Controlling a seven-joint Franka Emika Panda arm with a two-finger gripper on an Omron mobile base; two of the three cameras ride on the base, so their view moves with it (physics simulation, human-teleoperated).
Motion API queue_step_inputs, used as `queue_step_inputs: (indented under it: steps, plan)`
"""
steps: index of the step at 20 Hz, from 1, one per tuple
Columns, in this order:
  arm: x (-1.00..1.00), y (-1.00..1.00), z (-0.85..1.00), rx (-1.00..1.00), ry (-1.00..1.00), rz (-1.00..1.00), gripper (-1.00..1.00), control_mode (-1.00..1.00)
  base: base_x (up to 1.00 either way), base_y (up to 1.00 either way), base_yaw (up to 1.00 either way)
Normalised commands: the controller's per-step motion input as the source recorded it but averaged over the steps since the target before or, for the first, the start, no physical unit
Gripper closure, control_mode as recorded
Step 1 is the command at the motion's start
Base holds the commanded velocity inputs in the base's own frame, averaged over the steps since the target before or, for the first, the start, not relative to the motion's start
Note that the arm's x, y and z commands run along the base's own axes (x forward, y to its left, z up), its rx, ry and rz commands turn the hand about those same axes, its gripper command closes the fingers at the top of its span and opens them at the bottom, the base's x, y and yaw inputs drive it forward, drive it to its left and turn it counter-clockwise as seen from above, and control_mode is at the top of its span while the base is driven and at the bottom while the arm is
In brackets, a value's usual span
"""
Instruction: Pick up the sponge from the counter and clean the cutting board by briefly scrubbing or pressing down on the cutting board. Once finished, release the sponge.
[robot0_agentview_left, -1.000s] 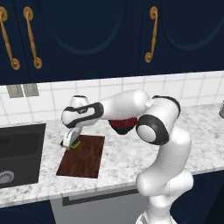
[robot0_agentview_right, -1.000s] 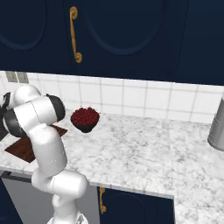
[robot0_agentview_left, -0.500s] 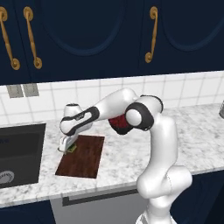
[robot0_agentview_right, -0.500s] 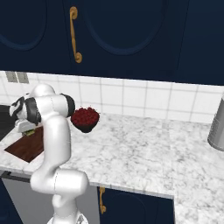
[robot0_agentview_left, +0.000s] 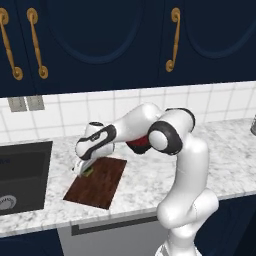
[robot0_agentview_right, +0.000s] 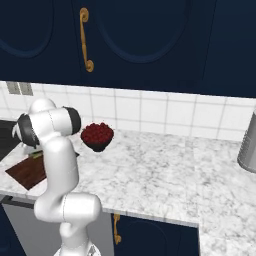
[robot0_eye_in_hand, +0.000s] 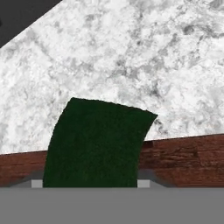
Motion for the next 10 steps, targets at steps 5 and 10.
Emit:
queue_step_inputs:
  steps: [5, 10]
  plan:
    - [-0.81, -1.00, -1.00, 0.29, -0.08, -0.29, 1.00, -1.00, 0.00, 0.00, 0.00]
    - [-0.99, -1.00, -1.00, 0.59, -0.15, -0.05, 1.00, -1.00, 0.00, 0.00, 0.00]
